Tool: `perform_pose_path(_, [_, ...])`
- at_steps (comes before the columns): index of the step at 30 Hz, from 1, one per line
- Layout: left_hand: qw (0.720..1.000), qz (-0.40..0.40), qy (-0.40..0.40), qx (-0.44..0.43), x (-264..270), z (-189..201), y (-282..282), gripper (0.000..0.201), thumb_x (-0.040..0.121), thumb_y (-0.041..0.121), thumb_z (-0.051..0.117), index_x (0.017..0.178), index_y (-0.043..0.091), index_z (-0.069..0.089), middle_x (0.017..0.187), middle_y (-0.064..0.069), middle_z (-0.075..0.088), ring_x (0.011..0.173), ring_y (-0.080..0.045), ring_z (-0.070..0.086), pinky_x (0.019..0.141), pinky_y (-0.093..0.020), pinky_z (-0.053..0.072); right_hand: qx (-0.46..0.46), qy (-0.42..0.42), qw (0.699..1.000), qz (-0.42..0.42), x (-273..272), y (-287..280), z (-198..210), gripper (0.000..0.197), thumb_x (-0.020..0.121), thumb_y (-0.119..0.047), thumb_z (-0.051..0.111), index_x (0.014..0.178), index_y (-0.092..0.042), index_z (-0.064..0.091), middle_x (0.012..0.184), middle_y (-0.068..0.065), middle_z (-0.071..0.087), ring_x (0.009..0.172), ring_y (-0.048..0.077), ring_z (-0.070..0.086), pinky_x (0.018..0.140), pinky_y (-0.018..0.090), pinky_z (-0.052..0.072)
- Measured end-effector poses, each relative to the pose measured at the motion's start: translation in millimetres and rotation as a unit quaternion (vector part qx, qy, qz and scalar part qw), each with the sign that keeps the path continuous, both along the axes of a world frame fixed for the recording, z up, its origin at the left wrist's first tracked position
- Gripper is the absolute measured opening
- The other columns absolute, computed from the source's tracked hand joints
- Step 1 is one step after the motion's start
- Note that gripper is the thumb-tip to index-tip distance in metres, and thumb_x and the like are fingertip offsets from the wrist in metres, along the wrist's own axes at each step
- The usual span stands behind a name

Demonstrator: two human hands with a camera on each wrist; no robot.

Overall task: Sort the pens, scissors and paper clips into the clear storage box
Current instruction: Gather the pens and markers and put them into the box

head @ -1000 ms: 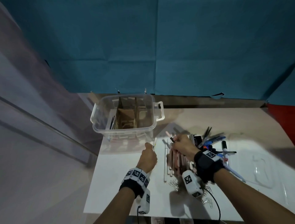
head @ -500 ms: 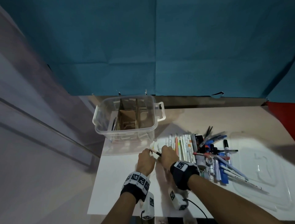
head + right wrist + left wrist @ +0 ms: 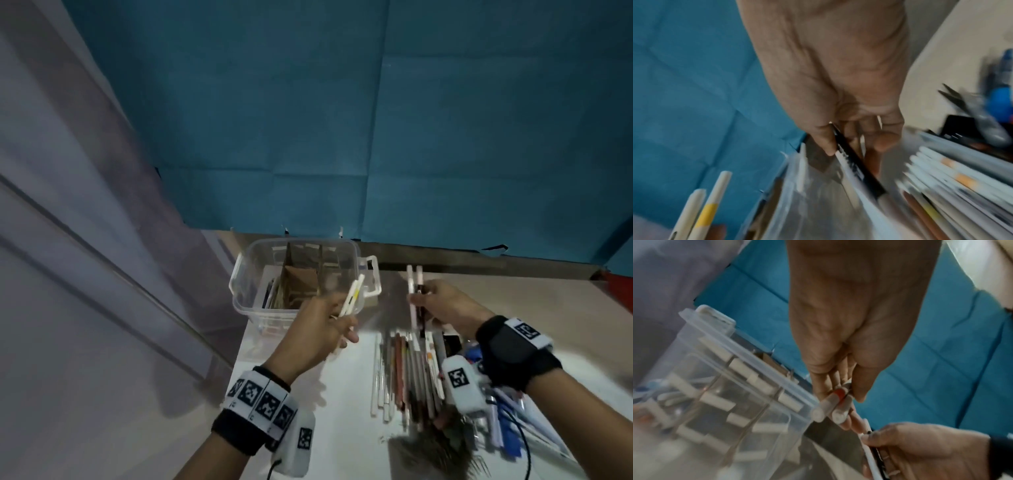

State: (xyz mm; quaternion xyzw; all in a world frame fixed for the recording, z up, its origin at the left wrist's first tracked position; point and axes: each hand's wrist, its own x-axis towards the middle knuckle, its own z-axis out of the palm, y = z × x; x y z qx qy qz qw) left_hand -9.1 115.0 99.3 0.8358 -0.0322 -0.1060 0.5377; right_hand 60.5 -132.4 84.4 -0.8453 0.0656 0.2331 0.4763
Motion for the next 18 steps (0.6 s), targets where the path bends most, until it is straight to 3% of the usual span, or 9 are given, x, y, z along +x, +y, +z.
perform_pose_path(3, [0.997,0.08,-0.015,-0.014,25.0,16.9,34.6,0.024,0.095,0.005,0.063,0.118,0.006,0.064,0.089,-0.008,0.074,0.072,-0.021,0.076,0.066,-0.043,0.063,0.022,-0.075,0.997,-0.019,21.2,26.4,33.1,0.019,0.097,-0.023,0.061,0.087,-0.007,0.064,0.068,0.003,0.057,0.058,0.015,0.053,0.056,0.026,0.044])
perform_pose_path(6, [0.987,0.157,-0.018,0.014,48.5,26.4,72.7,0.019,0.092,0.001,0.065,0.112,0.002,0.065,0.081,-0.01,0.075,0.067,-0.02,0.076,0.058,-0.035,0.062,0.068,-0.109,0.991,0.026,36.3,79.7,59.0,0.019,0.094,-0.015,0.065,0.08,-0.002,0.064,0.057,0.002,0.058,0.042,0.009,0.052,0.043,0.021,0.043])
perform_pose_path(11, [0.974,0.197,0.001,0.114,82.8,14.2,123.8,0.01,0.081,0.008,0.067,0.086,0.015,0.071,0.076,-0.007,0.076,0.067,-0.021,0.076,0.07,-0.048,0.063,0.124,-0.101,0.983,0.089,57.0,180.8,71.8,0.02,0.091,-0.014,0.069,0.075,-0.003,0.063,0.058,0.007,0.06,0.038,0.01,0.053,0.039,0.022,0.047])
perform_pose_path(14, [0.96,0.212,0.007,0.181,90.2,11.7,132.3,0.007,0.082,0.013,0.063,0.083,0.01,0.069,0.082,-0.009,0.076,0.075,-0.027,0.073,0.073,-0.042,0.062,0.144,-0.058,0.984,0.089,67.6,219.1,64.9,0.018,0.091,-0.017,0.07,0.083,-0.002,0.064,0.066,0.009,0.06,0.046,0.015,0.056,0.047,0.026,0.054])
perform_pose_path(16, [0.949,0.211,-0.008,0.234,85.2,17.3,129.6,0.016,0.09,0.009,0.056,0.097,0.008,0.071,0.096,-0.013,0.075,0.083,-0.03,0.07,0.075,-0.033,0.057,0.129,-0.024,0.984,0.121,72.1,227.4,54.3,0.02,0.091,-0.019,0.07,0.087,0.0,0.065,0.072,0.011,0.06,0.056,0.02,0.059,0.061,0.034,0.059])
perform_pose_path(18, [0.944,0.205,-0.044,0.253,79.7,20.6,126.4,0.028,0.091,0.003,0.05,0.11,0.005,0.072,0.104,-0.014,0.074,0.088,-0.031,0.07,0.077,-0.031,0.053,0.048,-0.043,0.984,0.166,74.0,219.5,48.6,0.024,0.091,-0.023,0.07,0.074,-0.008,0.062,0.07,0.009,0.062,0.06,0.021,0.062,0.067,0.036,0.061])
